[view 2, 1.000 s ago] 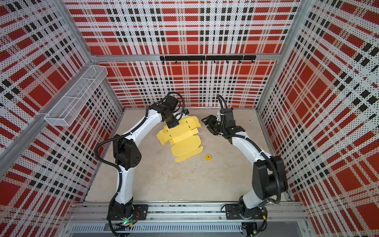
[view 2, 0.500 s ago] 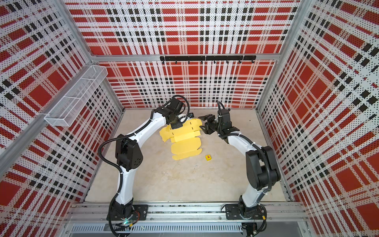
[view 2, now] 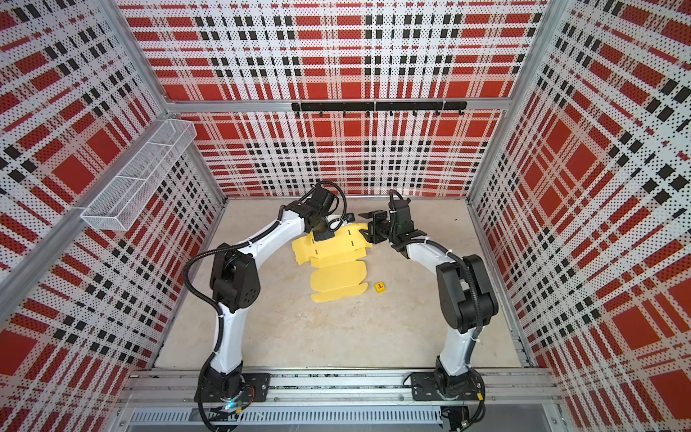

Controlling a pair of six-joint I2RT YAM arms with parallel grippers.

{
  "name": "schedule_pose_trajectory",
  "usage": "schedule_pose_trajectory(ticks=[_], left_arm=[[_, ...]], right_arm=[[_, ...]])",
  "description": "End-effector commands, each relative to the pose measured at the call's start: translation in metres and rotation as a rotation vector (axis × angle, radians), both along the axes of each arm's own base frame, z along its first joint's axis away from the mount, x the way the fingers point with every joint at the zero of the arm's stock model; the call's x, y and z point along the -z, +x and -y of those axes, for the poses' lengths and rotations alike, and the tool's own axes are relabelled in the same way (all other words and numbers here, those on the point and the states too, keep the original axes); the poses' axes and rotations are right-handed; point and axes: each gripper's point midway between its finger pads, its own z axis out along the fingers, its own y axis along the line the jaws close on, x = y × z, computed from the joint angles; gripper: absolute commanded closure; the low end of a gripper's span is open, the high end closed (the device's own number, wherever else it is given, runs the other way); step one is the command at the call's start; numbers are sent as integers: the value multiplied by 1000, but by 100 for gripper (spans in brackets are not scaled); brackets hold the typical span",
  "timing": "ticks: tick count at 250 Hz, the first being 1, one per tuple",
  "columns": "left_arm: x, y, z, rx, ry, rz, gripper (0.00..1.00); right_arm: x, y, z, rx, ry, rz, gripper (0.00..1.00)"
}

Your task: Fold the paper box

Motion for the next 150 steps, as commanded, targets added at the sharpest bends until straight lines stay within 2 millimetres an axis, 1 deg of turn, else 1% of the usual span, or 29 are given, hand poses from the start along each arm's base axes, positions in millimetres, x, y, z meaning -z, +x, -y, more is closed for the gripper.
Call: schedule_pose_trajectory(ticks=[1, 33, 50, 94, 127, 150], left_arm=[[-27, -3, 8, 39, -39, 51, 97], [-24, -6, 7, 35, -44, 42, 97], [-23, -7, 8, 37, -46, 39, 96], [-26, -8, 11, 43, -56, 43, 96], [-23, -7, 12, 51, -55, 43, 96], [-23, -8, 14, 55, -53, 43, 95]], right_arm=[[3, 9, 1, 52, 5, -20, 42], [6, 15, -3, 48, 7, -29, 44], [12, 16, -5, 47, 2, -43, 45], [17, 19, -12, 41, 12, -57, 53], [18, 23, -13, 37, 9, -54, 60], [18, 23, -15, 34, 8, -55, 62]])
